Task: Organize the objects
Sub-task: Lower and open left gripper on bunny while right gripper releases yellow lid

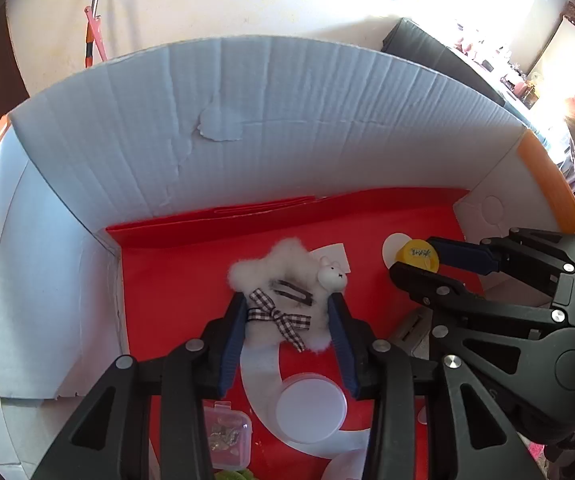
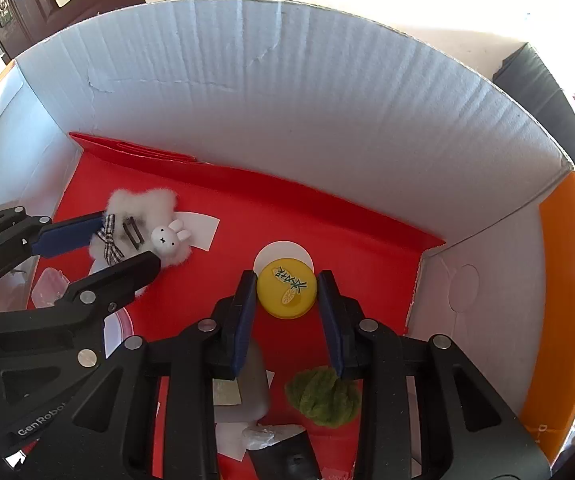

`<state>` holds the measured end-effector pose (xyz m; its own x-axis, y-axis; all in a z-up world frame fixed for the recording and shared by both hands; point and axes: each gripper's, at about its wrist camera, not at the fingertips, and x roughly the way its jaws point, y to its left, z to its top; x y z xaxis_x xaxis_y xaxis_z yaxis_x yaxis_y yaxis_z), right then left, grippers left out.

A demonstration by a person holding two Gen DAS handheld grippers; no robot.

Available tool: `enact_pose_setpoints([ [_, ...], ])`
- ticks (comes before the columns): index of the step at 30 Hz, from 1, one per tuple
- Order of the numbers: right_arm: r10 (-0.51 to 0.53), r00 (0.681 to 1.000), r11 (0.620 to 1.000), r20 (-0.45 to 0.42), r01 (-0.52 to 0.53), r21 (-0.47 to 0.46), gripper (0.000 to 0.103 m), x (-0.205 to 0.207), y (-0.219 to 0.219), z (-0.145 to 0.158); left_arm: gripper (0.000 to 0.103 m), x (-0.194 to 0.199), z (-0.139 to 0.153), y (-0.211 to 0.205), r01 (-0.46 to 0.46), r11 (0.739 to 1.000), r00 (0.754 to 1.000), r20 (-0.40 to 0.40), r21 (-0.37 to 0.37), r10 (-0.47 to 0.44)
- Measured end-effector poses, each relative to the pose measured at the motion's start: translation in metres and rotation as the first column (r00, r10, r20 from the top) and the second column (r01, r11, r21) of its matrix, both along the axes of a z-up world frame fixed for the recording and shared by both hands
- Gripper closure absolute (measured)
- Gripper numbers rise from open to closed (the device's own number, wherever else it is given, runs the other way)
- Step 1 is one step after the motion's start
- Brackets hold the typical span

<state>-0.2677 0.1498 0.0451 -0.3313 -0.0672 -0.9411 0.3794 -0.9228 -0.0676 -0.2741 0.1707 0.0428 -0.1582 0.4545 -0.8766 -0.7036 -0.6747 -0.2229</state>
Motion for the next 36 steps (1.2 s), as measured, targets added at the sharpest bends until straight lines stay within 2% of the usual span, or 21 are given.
enact_pose_setpoints([
  [13,-0.004,1.000,1.000,0.000,0.004,0.008,0.073,0.008,0.003,0.002,0.055,-0.005,0.000,-0.005,-0.008,1.000,1.000,0.010,0.015,0.008],
  [27,-0.009,1.000,1.000,-0.020,0.009,0.002,0.072,0.023,0.006,0.017,0.054,-0.004,0.008,-0.011,-0.009,0.999,1.000,0.005,0.041,0.009],
  [29,-0.012,1.000,1.000,-0.027,0.012,0.000,0.070,0.026,0.008,0.020,0.054,-0.002,0.011,-0.012,-0.009,0.999,1.000,-0.002,0.044,0.009],
  [33,-0.015,0.999,1.000,-0.044,0.015,-0.001,0.060,0.035,0.013,0.027,0.052,0.000,0.016,-0.016,-0.022,0.998,1.000,-0.012,0.050,0.023],
  [36,-0.009,0.999,1.000,-0.053,0.009,-0.006,0.058,0.043,0.015,0.032,0.051,0.002,0.021,-0.020,-0.028,0.998,0.999,-0.015,0.061,0.029],
])
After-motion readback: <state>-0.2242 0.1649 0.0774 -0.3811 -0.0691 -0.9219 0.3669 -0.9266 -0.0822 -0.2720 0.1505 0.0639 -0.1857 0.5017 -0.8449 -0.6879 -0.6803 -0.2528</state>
